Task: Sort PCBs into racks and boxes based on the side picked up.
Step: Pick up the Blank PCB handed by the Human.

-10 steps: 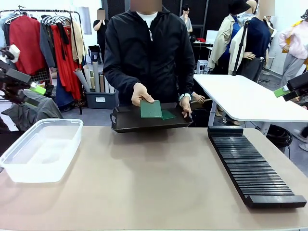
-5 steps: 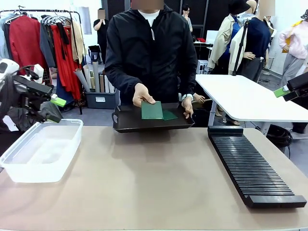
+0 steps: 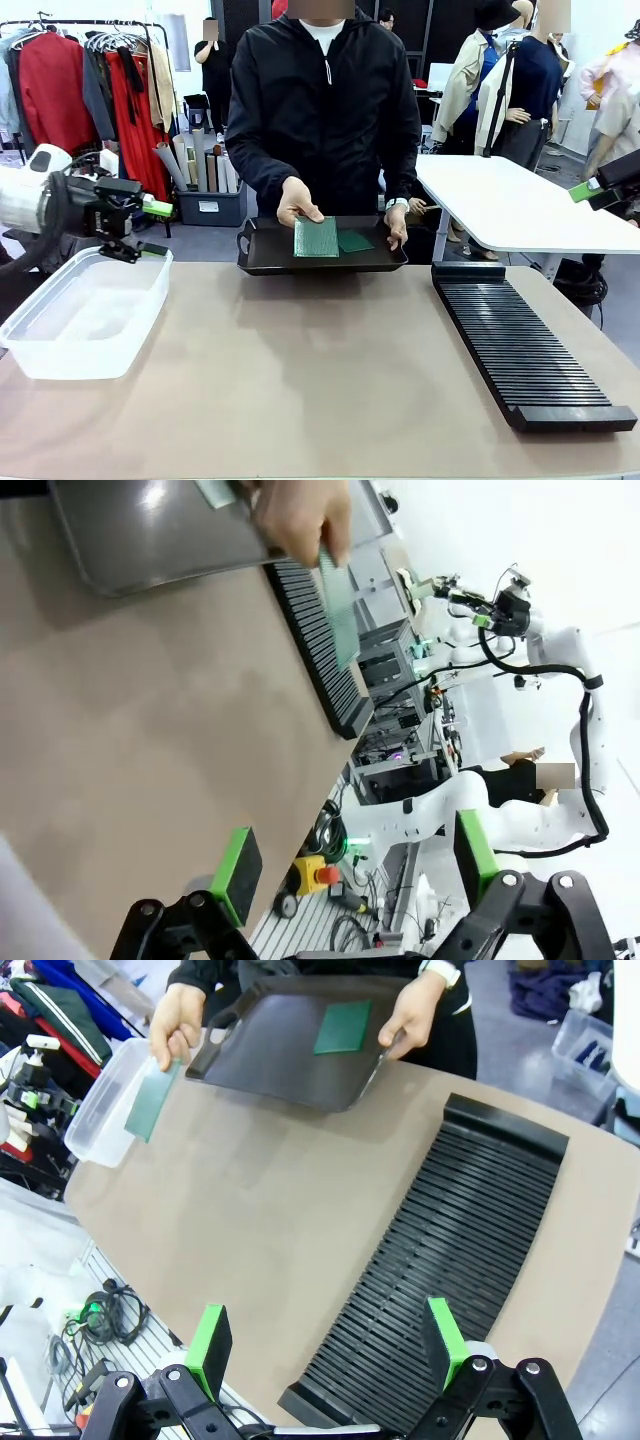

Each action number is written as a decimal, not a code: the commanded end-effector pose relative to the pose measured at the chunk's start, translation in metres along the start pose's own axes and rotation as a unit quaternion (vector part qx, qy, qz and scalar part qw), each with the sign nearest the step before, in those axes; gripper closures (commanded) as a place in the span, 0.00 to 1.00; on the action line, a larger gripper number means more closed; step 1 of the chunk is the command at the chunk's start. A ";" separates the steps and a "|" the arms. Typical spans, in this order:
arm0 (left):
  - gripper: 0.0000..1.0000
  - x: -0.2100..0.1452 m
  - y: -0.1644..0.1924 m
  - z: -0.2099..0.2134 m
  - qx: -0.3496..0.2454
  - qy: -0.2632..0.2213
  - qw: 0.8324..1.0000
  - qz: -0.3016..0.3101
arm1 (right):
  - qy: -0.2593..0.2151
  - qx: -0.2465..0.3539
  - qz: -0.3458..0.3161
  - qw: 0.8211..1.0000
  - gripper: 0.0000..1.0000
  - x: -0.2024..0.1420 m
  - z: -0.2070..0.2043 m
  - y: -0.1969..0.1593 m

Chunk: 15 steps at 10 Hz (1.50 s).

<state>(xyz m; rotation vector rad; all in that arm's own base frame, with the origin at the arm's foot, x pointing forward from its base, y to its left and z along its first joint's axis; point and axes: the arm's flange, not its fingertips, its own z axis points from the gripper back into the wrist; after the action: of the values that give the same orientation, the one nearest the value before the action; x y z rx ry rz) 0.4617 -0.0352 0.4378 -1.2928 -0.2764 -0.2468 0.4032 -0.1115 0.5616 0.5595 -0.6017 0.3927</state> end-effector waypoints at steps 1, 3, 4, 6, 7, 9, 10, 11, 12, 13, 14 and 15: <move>0.00 0.003 0.000 -0.017 -0.017 -0.015 0.999 -0.034 | -0.001 0.001 0.001 1.000 0.00 0.000 0.001 0.001; 0.00 -0.001 0.005 -0.039 -0.049 -0.030 0.998 -0.039 | -0.001 0.001 0.001 1.000 0.00 0.000 0.001 0.001; 0.00 -0.005 0.007 -0.052 -0.069 -0.042 0.996 -0.047 | -0.001 0.001 0.001 1.000 0.00 0.000 0.001 0.001; 0.00 -0.010 0.015 -0.075 -0.082 -0.033 0.995 -0.041 | -0.001 0.001 0.001 1.000 0.00 0.000 0.001 0.001; 0.00 -0.011 0.018 -0.085 -0.093 -0.037 0.994 -0.042 | -0.001 0.001 0.001 1.000 0.00 0.000 0.001 0.001; 0.00 -0.008 0.022 -0.103 -0.117 -0.041 0.991 -0.054 | -0.001 0.001 0.001 1.000 0.00 0.000 0.001 0.001; 0.00 -0.006 0.023 -0.112 -0.126 -0.045 0.989 -0.060 | -0.001 0.001 0.001 1.000 0.00 0.000 0.001 0.001; 0.00 -0.005 0.022 -0.121 -0.129 -0.048 0.988 -0.065 | -0.001 0.001 0.001 1.000 0.00 0.000 0.001 0.001; 0.00 -0.006 0.023 -0.134 -0.128 -0.045 0.989 -0.059 | -0.001 0.001 0.001 1.000 0.00 0.000 0.001 0.001; 0.00 -0.005 0.023 -0.146 -0.126 -0.042 0.989 -0.059 | -0.001 0.001 0.001 1.000 0.00 0.000 0.001 0.001; 0.00 -0.003 0.022 -0.158 -0.128 -0.043 0.989 -0.052 | -0.001 0.001 0.001 1.000 0.00 0.000 0.001 0.001; 0.00 -0.001 0.021 -0.169 -0.128 -0.045 0.990 -0.046 | -0.001 0.001 0.001 1.000 0.00 0.000 0.001 0.001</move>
<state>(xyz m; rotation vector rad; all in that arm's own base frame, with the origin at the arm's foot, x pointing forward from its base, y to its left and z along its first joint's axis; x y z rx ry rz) 0.4713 -0.1833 0.3769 -1.5427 -0.3621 -0.3264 0.4032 -0.1115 0.5616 0.5594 -0.6013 0.3927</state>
